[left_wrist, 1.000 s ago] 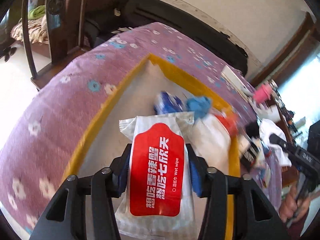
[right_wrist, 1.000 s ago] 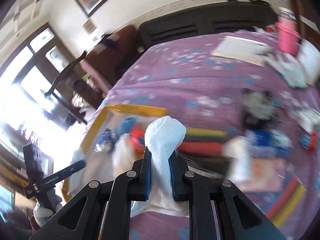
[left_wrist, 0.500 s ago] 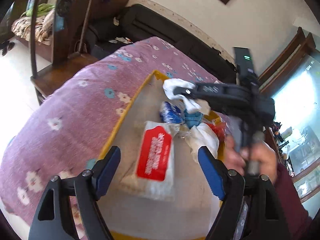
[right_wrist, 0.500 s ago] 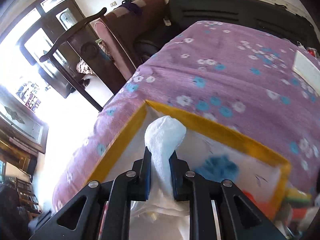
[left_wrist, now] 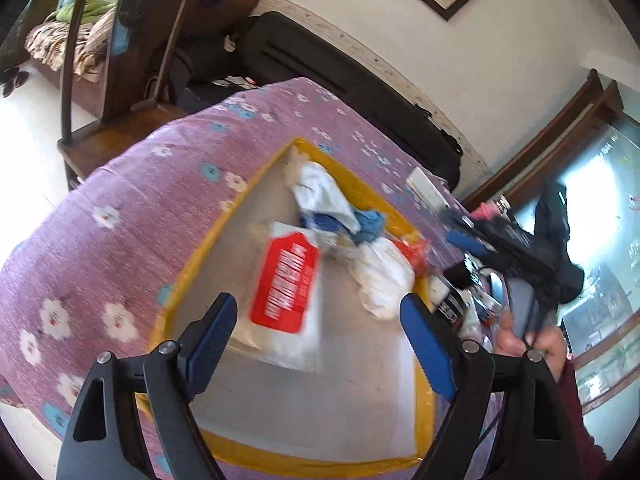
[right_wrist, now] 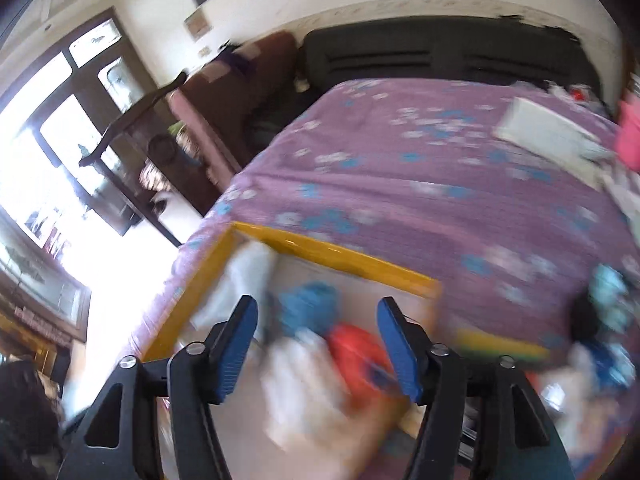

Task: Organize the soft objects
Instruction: 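Drop the wet-wipe pack and white cloth into the yellow tray with both grippers, then move the left gripper to the black wet-wipe pack on the table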

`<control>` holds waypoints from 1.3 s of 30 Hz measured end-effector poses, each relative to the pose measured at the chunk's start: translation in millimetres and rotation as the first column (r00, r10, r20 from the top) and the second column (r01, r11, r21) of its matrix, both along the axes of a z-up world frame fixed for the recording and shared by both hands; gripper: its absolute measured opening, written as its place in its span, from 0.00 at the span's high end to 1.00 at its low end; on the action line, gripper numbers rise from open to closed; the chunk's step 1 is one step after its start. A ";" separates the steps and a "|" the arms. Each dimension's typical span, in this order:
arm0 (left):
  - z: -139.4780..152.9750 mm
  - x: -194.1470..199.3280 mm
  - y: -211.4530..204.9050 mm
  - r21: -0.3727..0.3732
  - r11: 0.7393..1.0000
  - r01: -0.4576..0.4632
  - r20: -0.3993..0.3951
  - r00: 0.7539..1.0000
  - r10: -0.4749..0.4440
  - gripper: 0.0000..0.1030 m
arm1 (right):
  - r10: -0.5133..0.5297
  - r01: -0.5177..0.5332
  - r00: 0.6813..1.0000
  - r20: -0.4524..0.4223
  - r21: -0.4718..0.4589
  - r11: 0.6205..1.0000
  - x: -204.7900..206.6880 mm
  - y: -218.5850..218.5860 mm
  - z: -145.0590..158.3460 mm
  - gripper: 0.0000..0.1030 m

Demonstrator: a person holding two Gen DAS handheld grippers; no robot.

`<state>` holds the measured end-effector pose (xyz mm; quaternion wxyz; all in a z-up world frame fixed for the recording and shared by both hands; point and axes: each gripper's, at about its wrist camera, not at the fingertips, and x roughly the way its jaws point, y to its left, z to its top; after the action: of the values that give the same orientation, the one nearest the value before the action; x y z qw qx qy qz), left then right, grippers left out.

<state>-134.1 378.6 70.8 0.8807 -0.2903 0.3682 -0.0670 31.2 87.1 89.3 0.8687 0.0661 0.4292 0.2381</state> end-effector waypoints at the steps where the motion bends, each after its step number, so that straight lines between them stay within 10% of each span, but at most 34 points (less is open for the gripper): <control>1: 1.5 -0.4 -6.5 0.000 1.000 0.012 0.004 1.000 -0.012 0.19 | -0.027 0.027 1.000 0.003 -0.001 1.000 -8.1 -19.7 -0.1 0.28; 14: 46.1 -10.2 -150.5 0.208 0.965 0.158 0.150 0.970 -0.191 0.19 | -0.349 0.353 0.932 0.100 -0.022 0.936 -122.7 -237.1 -17.2 0.26; 21: 100.6 -72.8 -216.3 0.365 0.931 0.015 0.459 0.867 -0.193 0.00 | -0.381 0.390 0.899 0.214 0.002 0.921 -166.5 -274.5 -4.0 0.22; 27: 68.7 -38.5 -253.1 0.401 0.897 0.185 0.163 0.949 -0.269 0.00 | -0.399 0.415 0.873 0.279 0.002 0.910 -191.4 -285.5 -3.8 0.16; 39: -11.8 -5.9 -245.3 0.156 0.938 0.310 -0.088 0.950 -0.299 0.00 | -0.450 0.457 0.872 0.193 0.004 0.889 -163.8 -307.3 -33.2 0.16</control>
<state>-140.1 133.3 59.1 0.8690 -0.1564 0.4406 -0.1620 -132.6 -220.2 56.1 0.9382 0.1238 0.3222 0.0240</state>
